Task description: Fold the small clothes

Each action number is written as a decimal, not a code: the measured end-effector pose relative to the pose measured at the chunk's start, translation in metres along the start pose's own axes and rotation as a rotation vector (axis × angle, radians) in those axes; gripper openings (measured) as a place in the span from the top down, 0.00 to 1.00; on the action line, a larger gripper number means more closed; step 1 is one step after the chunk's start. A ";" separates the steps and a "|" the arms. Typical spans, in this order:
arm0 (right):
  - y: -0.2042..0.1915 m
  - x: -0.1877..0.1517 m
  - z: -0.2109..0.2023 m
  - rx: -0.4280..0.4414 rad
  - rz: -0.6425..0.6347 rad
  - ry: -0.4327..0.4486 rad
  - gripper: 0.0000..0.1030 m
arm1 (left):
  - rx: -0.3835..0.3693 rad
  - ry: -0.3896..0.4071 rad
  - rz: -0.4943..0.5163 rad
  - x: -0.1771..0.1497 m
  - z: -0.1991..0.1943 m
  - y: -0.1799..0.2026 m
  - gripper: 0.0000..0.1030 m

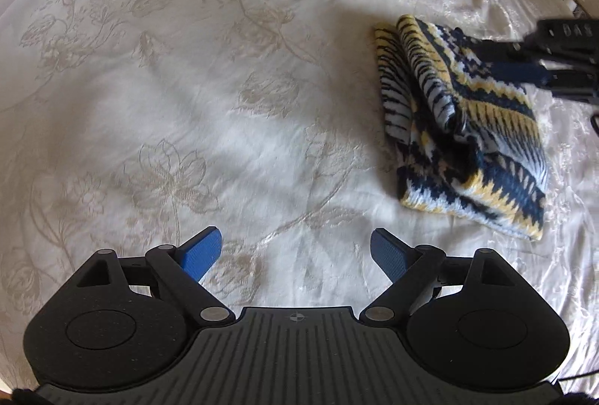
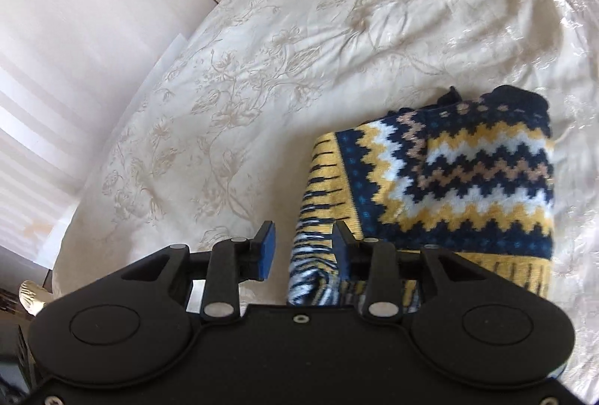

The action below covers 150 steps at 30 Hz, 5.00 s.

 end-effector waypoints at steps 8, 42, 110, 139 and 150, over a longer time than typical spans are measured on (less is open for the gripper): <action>0.040 -0.037 -0.040 -0.133 -0.097 0.029 0.53 | -0.072 0.079 0.051 0.068 0.009 0.041 0.16; 0.080 -0.033 -0.041 -0.196 -0.087 0.168 0.45 | -0.081 0.012 0.072 0.104 0.121 0.062 0.12; 0.207 -0.164 -0.190 -0.090 0.283 0.009 0.27 | -0.314 -0.104 -0.019 0.017 0.038 0.088 0.50; 0.207 -0.163 -0.190 -0.133 0.019 0.008 0.12 | -0.072 0.060 0.033 0.079 0.104 0.090 0.34; 0.228 -0.146 -0.103 -0.255 -0.066 -0.169 0.01 | -0.089 0.024 -0.046 0.078 0.114 0.079 0.21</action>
Point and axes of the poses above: each gripper's, at about its wrist camera, not at the fingertips, and z roughly the way its jaws point, y to its right, x to its top, the point moved 5 cm from there along z, roughly the way its jaws point, and after that the axes turned 8 degrees about y, right-handed, at the moved point
